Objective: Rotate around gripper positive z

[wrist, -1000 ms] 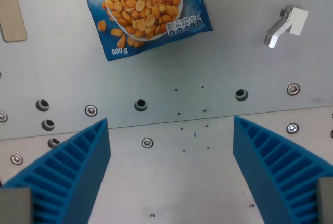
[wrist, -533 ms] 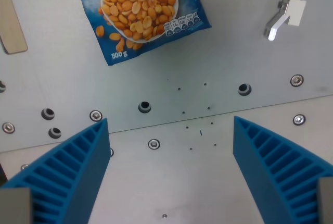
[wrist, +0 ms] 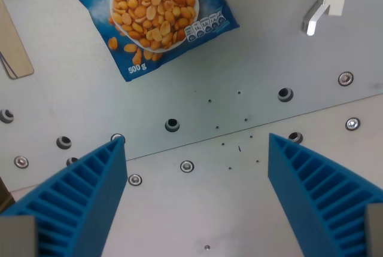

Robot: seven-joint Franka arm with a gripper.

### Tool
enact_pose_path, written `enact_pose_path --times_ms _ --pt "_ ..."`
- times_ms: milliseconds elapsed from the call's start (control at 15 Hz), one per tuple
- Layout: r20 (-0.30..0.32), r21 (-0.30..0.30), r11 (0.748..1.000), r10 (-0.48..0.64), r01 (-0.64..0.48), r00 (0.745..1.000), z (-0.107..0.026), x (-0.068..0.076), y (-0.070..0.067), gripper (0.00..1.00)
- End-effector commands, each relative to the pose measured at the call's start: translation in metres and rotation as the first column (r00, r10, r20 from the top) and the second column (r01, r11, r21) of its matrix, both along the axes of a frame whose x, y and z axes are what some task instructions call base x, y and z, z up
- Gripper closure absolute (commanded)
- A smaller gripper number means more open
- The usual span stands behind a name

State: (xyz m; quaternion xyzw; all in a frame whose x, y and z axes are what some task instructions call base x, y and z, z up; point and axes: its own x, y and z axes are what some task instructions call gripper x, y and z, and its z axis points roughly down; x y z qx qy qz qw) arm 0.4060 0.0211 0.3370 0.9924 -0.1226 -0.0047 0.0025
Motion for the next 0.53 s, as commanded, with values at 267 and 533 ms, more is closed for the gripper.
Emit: enact_pose_path --times_ms 267,533 --pt "0.006 -0.001 0.978 -0.21 0.21 0.978 0.0026 -0.0005 -0.0001 0.0" --pt "0.007 -0.001 0.965 -0.261 0.261 0.965 0.0026 -0.0005 -0.0001 0.0"
